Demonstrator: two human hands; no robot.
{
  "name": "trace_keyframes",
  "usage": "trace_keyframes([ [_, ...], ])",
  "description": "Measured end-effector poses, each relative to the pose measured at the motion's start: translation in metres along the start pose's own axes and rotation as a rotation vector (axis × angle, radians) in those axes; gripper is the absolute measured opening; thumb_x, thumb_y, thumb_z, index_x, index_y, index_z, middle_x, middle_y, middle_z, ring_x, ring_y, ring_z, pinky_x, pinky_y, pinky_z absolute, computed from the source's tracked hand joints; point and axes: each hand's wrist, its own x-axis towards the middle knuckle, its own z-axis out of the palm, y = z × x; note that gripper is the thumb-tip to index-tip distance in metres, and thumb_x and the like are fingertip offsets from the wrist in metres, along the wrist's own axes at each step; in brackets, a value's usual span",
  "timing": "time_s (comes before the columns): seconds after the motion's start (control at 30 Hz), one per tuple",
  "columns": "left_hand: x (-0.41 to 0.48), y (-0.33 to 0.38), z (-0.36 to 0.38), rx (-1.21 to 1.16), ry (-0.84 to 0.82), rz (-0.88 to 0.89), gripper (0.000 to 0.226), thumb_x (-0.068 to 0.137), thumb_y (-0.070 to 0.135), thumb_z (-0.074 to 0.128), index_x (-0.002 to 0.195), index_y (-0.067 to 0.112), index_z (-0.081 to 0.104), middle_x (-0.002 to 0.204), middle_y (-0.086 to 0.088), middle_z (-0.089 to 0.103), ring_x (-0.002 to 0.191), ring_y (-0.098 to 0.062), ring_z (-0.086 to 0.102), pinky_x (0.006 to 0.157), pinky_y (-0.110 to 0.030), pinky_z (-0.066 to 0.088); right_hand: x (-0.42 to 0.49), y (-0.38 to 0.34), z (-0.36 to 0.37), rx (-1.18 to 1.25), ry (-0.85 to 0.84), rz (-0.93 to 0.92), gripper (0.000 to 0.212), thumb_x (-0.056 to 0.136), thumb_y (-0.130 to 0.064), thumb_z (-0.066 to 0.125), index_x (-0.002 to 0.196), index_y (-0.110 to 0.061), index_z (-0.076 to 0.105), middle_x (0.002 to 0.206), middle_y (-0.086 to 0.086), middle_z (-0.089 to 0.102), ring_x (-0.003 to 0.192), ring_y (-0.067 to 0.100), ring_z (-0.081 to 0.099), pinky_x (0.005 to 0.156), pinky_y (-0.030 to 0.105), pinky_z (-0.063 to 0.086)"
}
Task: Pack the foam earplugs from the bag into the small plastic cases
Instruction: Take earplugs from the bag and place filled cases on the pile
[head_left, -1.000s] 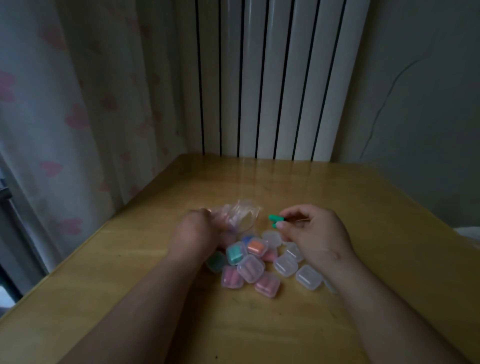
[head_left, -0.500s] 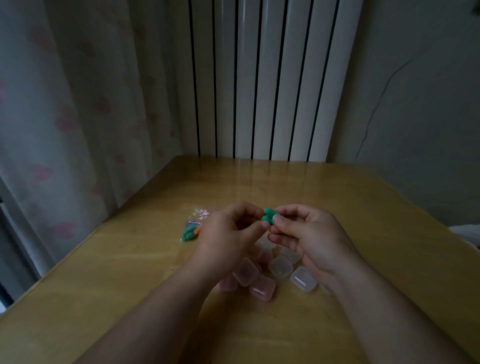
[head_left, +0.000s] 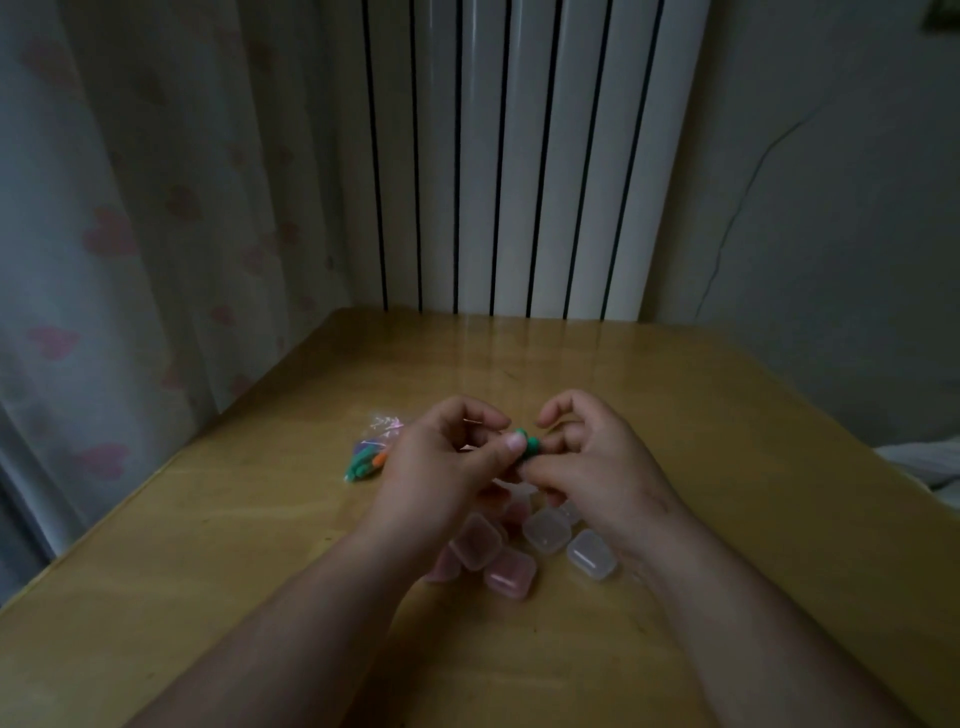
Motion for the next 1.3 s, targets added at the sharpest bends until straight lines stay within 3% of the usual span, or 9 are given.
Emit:
trace_keyframes([
  [0.13,0.0,-0.001,0.0,-0.014,0.017,-0.022,0.008,0.083,0.008,0.074,0.078,0.011,0.068,0.069,-0.005,0.071,0.065,-0.018,0.069,0.06,-0.028,0.054,0.002,0.001,0.002,0.033,0.017,-0.001,0.024,0.075,0.003,0.072,0.083,-0.018,0.064,0.076,0.002,0.07,0.069,0.014,0.066,0.062,0.029,0.054],
  [0.3,0.001,0.0,-0.002,-0.01,0.0,-0.055,0.01,0.085,0.004,0.07,0.091,0.012,0.075,0.084,-0.005,0.076,0.079,-0.017,0.074,0.07,-0.026,0.057,0.004,0.005,-0.001,0.191,0.045,0.072,0.016,0.076,0.001,0.075,0.082,-0.011,0.064,0.08,0.007,0.07,0.078,0.023,0.07,0.081,0.042,0.059],
  [0.57,0.002,-0.003,0.003,0.17,0.073,0.039,0.02,0.087,0.005,0.07,0.087,0.026,0.07,0.079,0.0,0.072,0.073,-0.015,0.07,0.066,-0.031,0.06,0.007,0.005,-0.004,0.066,0.098,0.021,0.01,0.089,-0.006,0.066,0.091,-0.014,0.07,0.078,0.003,0.069,0.067,0.011,0.065,0.065,0.025,0.056],
  [0.67,-0.001,-0.005,0.011,0.525,0.036,0.201,0.019,0.087,0.018,0.071,0.08,0.034,0.064,0.077,0.013,0.065,0.07,-0.003,0.064,0.067,-0.024,0.055,0.014,0.008,-0.015,0.001,0.175,0.034,0.009,0.088,-0.006,0.067,0.085,-0.014,0.068,0.08,0.006,0.07,0.067,0.014,0.067,0.067,0.026,0.058],
  [0.73,-0.006,-0.005,0.017,0.755,-0.088,0.293,0.006,0.09,0.029,0.066,0.094,0.033,0.067,0.088,0.015,0.063,0.08,-0.004,0.061,0.073,-0.026,0.051,0.017,0.011,-0.02,-0.019,0.205,0.048,0.011,0.087,-0.005,0.067,0.081,-0.014,0.066,0.078,0.006,0.07,0.068,0.016,0.068,0.07,0.032,0.06],
  [0.87,-0.007,-0.016,0.03,1.212,-0.408,0.551,0.046,0.088,0.05,0.036,0.112,0.029,0.069,0.106,0.005,0.067,0.102,-0.019,0.056,0.088,-0.037,0.044,0.021,0.015,-0.024,-0.043,0.254,0.048,0.013,0.087,-0.005,0.068,0.078,-0.015,0.065,0.074,0.006,0.069,0.064,0.018,0.066,0.073,0.04,0.059],
  [0.93,-0.008,-0.019,0.035,1.362,-0.456,0.591,0.055,0.085,0.054,0.029,0.118,0.031,0.066,0.108,0.005,0.066,0.104,-0.021,0.055,0.087,-0.039,0.04,0.021,0.014,-0.023,-0.043,0.26,0.036,0.013,0.087,-0.005,0.067,0.078,-0.014,0.064,0.074,0.007,0.068,0.064,0.018,0.065,0.071,0.039,0.059],
  [1.13,-0.014,-0.018,0.039,1.415,-0.426,0.612,0.043,0.096,0.05,0.04,0.131,0.031,0.055,0.116,0.002,0.055,0.112,-0.023,0.043,0.095,-0.041,0.03,0.019,0.012,-0.021,-0.045,0.252,0.014,0.014,0.087,-0.006,0.067,0.078,-0.016,0.063,0.077,0.008,0.068,0.064,0.016,0.065,0.064,0.029,0.058],
  [1.3,-0.013,-0.01,0.03,1.149,-0.406,0.472,0.027,0.085,0.049,0.065,0.108,0.037,0.057,0.111,0.01,0.058,0.105,-0.005,0.042,0.09,-0.032,0.035,0.018,0.011,-0.021,-0.023,0.261,0.015,0.012,0.086,-0.006,0.068,0.079,-0.014,0.064,0.08,0.011,0.07,0.066,0.017,0.066,0.068,0.034,0.059],
])
